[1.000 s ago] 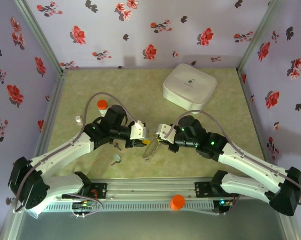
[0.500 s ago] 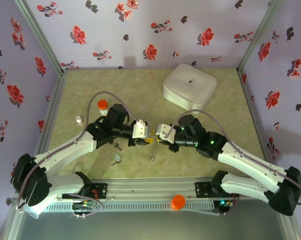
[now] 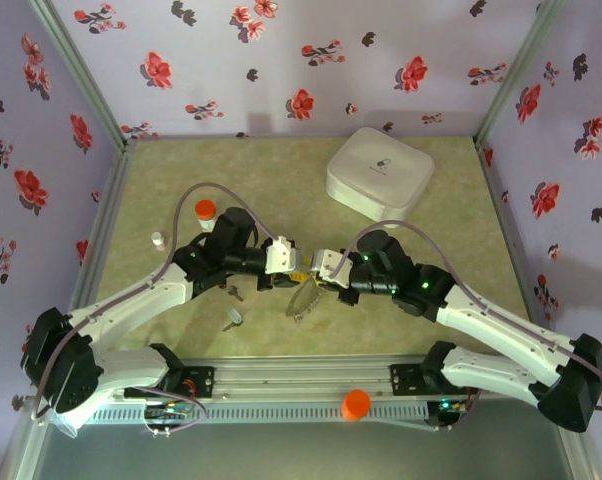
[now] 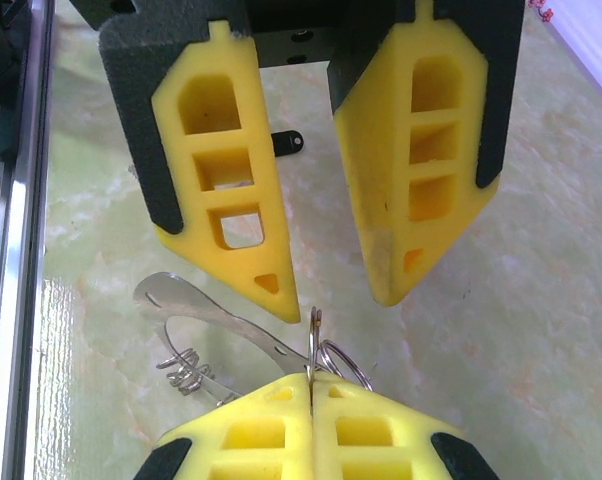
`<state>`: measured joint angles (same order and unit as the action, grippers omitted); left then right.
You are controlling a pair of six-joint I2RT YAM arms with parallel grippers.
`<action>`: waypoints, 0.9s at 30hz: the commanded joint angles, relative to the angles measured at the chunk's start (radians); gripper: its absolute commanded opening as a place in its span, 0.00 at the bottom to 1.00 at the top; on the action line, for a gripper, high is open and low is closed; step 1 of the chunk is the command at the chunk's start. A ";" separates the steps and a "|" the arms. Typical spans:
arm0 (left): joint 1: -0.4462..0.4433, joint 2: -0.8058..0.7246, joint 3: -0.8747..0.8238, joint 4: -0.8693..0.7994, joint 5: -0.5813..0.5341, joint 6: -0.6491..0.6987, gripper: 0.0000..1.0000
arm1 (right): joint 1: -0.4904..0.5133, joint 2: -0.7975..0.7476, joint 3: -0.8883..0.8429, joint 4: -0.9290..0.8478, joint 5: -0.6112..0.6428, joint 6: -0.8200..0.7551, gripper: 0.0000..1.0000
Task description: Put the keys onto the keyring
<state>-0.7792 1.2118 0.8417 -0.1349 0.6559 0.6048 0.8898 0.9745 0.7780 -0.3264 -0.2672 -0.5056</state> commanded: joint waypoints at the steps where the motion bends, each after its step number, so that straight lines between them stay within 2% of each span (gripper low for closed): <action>1: -0.005 0.015 -0.006 0.011 0.037 -0.022 0.28 | 0.000 0.000 0.004 0.058 -0.024 0.003 0.00; 7: -0.006 0.037 0.010 -0.037 0.067 -0.009 0.19 | 0.001 0.010 0.003 0.097 -0.034 0.023 0.00; 11: -0.006 0.044 0.020 -0.049 0.078 0.002 0.02 | 0.000 0.023 0.003 0.103 -0.049 0.027 0.00; 13: -0.007 0.039 0.021 -0.044 0.085 -0.001 0.00 | 0.001 0.016 0.000 0.105 -0.048 0.033 0.00; 15: -0.006 0.025 0.010 -0.023 0.086 -0.018 0.00 | -0.006 -0.021 -0.034 0.142 -0.016 0.059 0.19; 17: -0.006 0.003 -0.020 0.031 0.086 -0.055 0.00 | -0.034 -0.092 -0.099 0.205 -0.022 0.090 0.31; 19: -0.005 -0.019 -0.064 0.122 0.091 -0.124 0.00 | -0.067 -0.161 -0.163 0.263 -0.054 0.123 0.36; 24: -0.005 -0.046 -0.182 0.409 0.115 -0.321 0.00 | -0.076 -0.233 -0.272 0.342 -0.127 0.145 0.34; 27: -0.005 -0.049 -0.217 0.482 0.119 -0.371 0.00 | -0.076 -0.215 -0.284 0.379 -0.161 0.153 0.32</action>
<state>-0.7807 1.1877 0.6445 0.1555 0.7326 0.3492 0.8158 0.7502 0.5110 -0.0410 -0.3668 -0.3889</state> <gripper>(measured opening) 0.038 0.323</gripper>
